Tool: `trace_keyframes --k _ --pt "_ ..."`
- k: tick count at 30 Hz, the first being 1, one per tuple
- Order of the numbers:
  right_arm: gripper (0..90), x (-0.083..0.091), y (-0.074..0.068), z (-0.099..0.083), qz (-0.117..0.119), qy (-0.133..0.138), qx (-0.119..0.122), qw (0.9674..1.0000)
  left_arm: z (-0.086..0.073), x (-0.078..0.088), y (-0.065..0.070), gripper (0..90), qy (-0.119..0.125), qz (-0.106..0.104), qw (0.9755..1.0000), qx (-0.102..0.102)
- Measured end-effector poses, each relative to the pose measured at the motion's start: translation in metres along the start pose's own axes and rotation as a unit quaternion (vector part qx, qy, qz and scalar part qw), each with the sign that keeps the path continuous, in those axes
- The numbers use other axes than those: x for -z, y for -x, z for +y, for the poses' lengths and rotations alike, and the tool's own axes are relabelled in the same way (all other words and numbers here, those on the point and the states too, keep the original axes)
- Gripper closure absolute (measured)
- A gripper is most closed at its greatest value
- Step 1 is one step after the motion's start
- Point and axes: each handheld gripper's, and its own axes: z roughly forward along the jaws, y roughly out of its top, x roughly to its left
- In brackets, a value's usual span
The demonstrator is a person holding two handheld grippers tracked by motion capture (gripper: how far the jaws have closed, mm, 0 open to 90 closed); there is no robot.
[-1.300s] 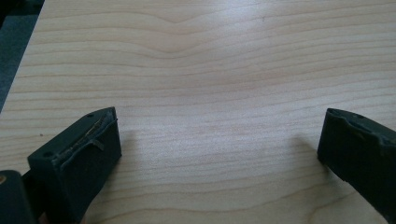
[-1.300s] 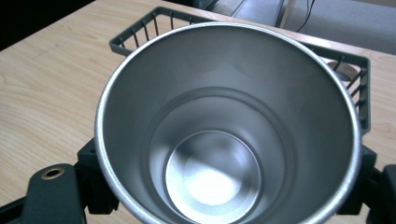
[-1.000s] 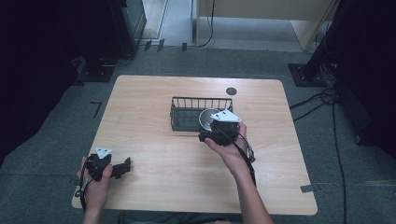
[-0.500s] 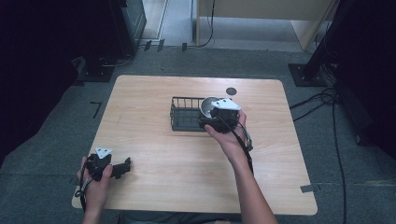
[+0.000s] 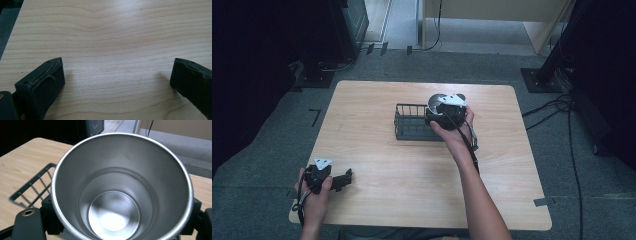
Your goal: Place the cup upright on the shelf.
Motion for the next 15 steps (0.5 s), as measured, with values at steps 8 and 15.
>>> trace_keyframes --k 8,15 --pt "18.1 -0.023 0.003 -0.003 -0.007 -0.021 -0.009 0.9997 0.0 0.0 0.0 0.0 0.0 0.0 1.0 0.0" --pt "18.1 -0.037 0.003 -0.011 -0.007 -0.045 -0.013 0.9989 0.0 0.0 0.0 0.0 0.0 0.0 1.0 0.0"
